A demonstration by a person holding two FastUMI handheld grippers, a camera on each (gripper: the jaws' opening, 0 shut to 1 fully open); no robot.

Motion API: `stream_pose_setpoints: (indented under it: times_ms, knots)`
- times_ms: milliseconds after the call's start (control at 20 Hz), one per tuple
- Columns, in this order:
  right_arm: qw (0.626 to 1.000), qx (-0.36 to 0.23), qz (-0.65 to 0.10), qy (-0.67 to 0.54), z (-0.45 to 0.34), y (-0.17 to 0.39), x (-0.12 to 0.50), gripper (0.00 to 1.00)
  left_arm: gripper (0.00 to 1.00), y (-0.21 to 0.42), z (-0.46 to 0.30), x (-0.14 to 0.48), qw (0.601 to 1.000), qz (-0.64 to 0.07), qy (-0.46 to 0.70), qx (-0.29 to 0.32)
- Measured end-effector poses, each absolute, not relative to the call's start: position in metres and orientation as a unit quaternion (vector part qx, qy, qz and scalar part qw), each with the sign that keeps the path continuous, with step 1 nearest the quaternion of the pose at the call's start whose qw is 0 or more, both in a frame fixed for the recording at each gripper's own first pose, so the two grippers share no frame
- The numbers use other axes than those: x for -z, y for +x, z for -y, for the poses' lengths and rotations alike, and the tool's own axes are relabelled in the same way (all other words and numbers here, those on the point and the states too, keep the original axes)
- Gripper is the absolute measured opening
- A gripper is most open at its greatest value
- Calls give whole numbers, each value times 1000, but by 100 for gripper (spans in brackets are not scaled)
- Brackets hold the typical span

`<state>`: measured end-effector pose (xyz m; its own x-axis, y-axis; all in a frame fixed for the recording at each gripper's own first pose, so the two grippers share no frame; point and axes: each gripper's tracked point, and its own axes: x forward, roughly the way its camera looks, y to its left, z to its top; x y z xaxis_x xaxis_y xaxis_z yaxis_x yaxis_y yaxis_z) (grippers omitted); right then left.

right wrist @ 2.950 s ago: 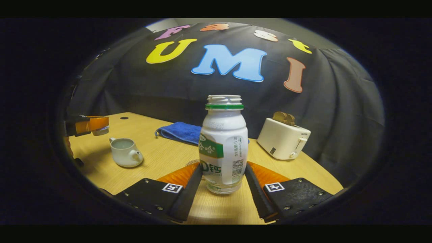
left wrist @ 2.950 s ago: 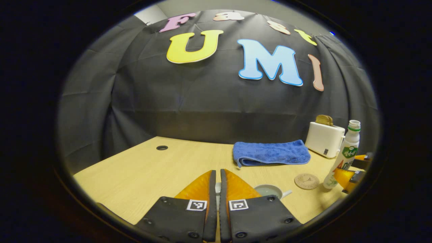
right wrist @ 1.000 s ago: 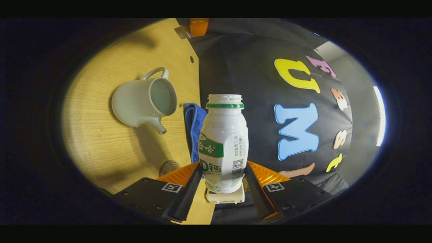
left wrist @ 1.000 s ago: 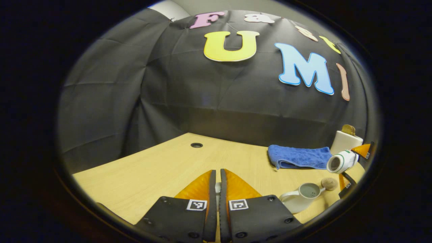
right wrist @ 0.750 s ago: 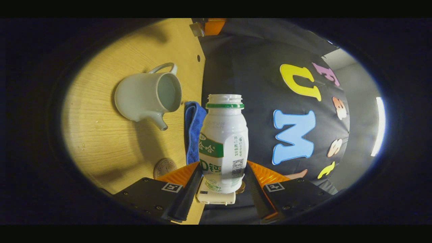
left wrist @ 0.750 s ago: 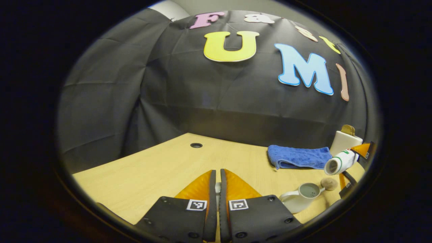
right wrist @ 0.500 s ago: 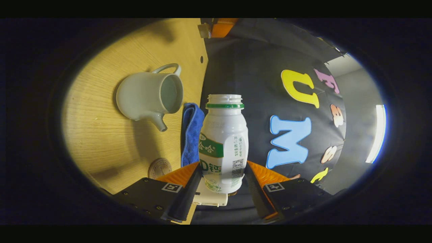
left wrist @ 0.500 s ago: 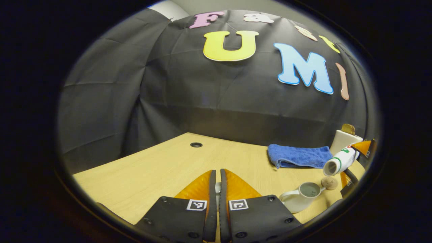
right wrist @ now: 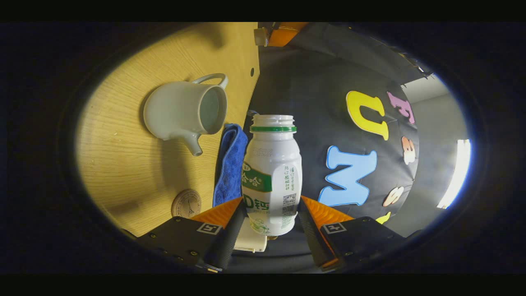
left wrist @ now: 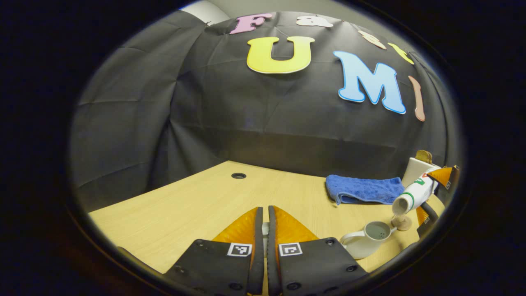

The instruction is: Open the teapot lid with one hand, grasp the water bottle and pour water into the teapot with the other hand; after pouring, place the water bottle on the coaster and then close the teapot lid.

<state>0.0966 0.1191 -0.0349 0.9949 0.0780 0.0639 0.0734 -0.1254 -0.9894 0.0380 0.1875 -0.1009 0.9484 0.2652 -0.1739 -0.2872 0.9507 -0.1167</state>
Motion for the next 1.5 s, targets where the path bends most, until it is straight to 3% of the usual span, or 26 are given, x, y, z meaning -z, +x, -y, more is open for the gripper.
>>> stream_pose_setpoints:
  times_ms: [1500]
  knots:
    - [605, 4, 84, -791, -127, 99, 16, 74, 10, 38, -188, 108, 984, -91, -64, -139]
